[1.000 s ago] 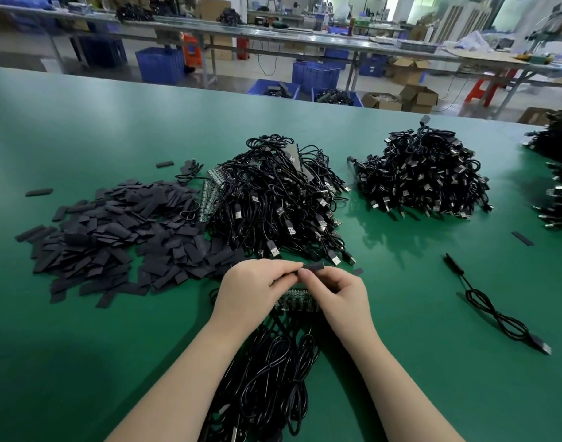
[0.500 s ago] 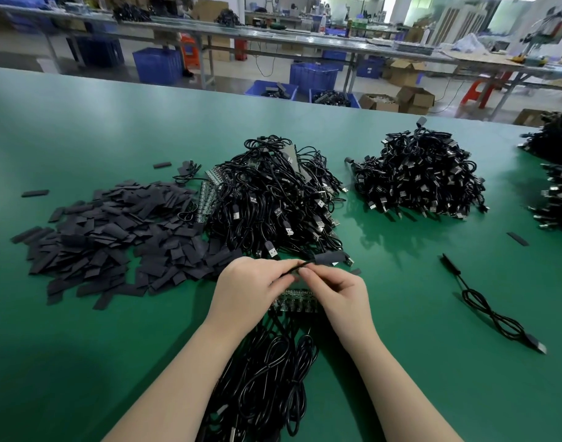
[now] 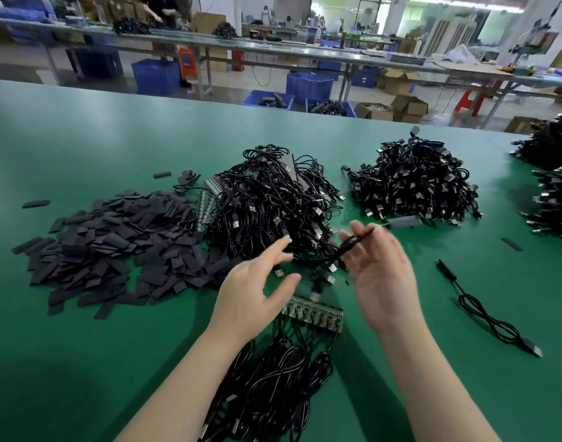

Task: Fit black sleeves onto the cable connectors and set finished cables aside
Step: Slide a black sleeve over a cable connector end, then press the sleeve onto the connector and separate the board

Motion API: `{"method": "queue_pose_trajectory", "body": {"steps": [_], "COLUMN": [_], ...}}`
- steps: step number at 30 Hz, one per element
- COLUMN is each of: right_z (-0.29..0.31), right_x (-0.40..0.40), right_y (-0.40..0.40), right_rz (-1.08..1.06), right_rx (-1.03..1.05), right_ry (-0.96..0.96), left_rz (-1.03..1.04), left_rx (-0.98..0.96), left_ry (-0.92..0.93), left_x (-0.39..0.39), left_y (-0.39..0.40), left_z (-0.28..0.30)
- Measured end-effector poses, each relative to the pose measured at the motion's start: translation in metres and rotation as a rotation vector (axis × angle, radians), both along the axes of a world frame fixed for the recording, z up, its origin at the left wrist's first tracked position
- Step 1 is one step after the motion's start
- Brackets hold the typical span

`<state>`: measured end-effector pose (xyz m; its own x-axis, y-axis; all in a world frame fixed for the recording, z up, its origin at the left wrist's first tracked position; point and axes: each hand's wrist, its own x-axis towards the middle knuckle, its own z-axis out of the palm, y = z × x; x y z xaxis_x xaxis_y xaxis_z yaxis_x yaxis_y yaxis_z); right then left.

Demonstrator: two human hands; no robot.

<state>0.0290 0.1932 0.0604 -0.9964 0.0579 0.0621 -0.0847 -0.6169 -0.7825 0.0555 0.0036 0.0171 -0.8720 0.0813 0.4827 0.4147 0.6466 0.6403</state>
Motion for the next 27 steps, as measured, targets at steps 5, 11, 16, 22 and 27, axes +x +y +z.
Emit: {"method": "queue_pose_trajectory", "body": {"steps": [5,11,16,22,27], "right_z": [0.021,-0.007,-0.036,-0.044,-0.038], "right_x": [-0.006,-0.001,0.006,-0.002,-0.006], "right_y": [0.057,0.111,0.133,0.152,0.16], "right_rz": [-0.298,-0.492,-0.499,-0.411,-0.432], "right_rx": [0.282,1.82,2.234,2.166,2.129], "right_ry": [-0.055,-0.226,-0.296,-0.588,-0.753], "left_rz": [-0.201,-0.094,0.161,0.159,0.09], "left_rx": [-0.25,-0.443,-0.476,-0.376,-0.418], "left_ry": [-0.192,-0.24,-0.356,-0.352,-0.404], "left_x": [-0.004,-0.011,-0.013,-0.013,-0.013], "left_y": [0.003,-0.001,-0.022,-0.009,-0.004], "left_z": [-0.009,-0.008,-0.004,-0.008,-0.013]}}
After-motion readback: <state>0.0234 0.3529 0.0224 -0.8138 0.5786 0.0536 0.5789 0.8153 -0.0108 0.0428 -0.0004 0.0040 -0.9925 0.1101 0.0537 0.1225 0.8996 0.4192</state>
